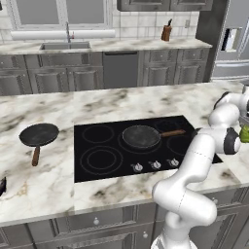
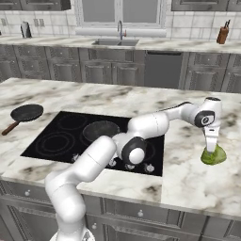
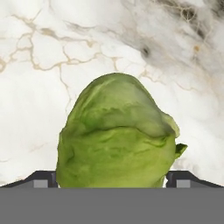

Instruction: Place both pans onto different burners. Then place the lettuce and the fish on different pans.

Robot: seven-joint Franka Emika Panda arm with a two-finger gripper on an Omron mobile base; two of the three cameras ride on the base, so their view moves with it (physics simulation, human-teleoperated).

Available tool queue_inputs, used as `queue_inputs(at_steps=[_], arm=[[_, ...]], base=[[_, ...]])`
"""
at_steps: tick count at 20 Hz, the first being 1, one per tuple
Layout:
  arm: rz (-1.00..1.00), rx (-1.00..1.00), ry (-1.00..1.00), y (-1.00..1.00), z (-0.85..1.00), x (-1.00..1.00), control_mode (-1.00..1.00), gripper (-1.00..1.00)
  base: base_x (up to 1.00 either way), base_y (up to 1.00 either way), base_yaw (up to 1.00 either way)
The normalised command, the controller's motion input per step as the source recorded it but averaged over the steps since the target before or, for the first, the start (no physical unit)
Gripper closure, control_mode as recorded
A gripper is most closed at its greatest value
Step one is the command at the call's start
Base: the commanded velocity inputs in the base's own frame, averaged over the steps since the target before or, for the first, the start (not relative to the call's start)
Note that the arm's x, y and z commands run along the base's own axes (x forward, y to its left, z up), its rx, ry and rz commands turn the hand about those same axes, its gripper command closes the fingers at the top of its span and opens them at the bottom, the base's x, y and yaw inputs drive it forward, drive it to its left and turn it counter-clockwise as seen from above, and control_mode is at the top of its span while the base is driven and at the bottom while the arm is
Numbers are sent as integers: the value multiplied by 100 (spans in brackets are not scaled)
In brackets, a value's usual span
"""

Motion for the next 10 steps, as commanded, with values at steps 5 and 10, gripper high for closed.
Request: queue_inputs(at_steps=[5, 10], arm=[[2, 1, 12, 0, 1, 7, -100, 100], [13, 0, 0, 12, 22, 0, -100, 100]], base=[[0, 0, 0], [0, 0, 0]])
